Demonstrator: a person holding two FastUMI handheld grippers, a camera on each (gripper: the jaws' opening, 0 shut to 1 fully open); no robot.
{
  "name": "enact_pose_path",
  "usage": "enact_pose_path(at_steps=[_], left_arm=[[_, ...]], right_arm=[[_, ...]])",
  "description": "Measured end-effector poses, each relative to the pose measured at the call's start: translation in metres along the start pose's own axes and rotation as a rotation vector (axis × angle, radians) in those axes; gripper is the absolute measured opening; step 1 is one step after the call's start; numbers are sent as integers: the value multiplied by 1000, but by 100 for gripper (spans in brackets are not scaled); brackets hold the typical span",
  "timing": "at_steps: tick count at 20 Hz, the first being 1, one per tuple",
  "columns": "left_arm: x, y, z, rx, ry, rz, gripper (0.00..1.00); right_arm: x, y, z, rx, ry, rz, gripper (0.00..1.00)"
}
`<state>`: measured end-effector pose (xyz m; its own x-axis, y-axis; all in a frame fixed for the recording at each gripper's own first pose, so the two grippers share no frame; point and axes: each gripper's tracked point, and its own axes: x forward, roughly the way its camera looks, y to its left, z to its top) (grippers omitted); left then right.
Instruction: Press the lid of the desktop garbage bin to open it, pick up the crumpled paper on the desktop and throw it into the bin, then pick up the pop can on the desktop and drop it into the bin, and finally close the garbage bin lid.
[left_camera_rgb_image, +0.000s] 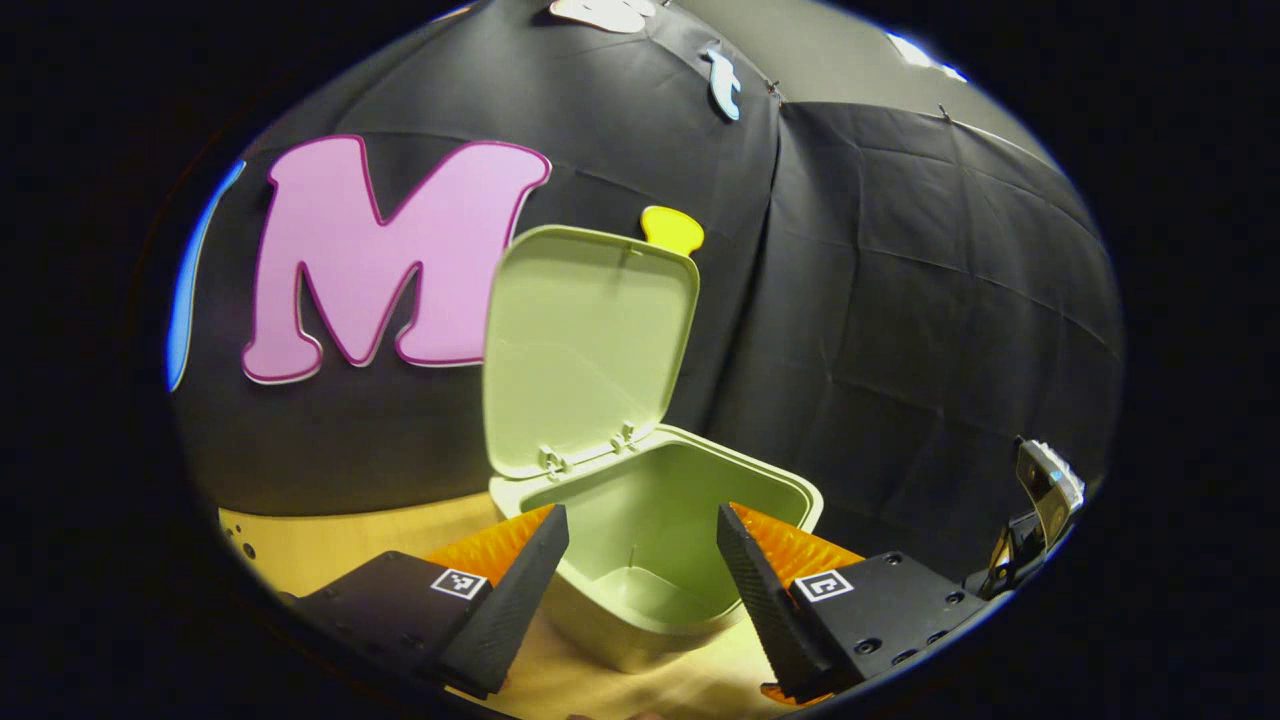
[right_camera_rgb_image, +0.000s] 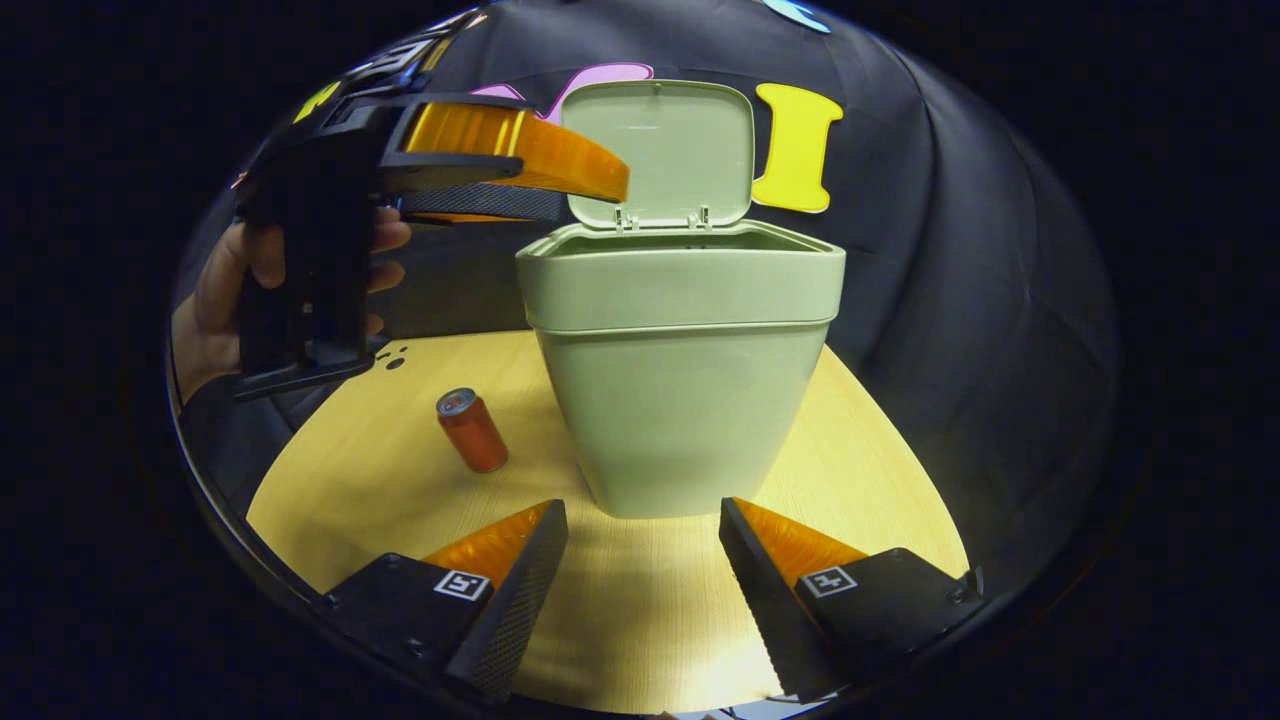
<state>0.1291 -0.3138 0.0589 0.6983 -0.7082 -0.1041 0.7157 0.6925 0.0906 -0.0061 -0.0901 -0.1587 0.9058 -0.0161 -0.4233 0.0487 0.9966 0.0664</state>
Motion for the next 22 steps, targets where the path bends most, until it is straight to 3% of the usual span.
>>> enact_pose_path(at_steps=[8, 12, 22], left_arm=[[-93, 88, -22, 10, 14, 219, 96], [-149, 122, -54, -48, 52, 325, 96], [-272, 159, -144, -220, 167, 529, 96]], right_arm=[[2, 20, 1, -67, 11, 35, 96], [6, 48, -1, -93, 22, 85, 96], [43, 135, -28, -204, 103, 252, 97]])
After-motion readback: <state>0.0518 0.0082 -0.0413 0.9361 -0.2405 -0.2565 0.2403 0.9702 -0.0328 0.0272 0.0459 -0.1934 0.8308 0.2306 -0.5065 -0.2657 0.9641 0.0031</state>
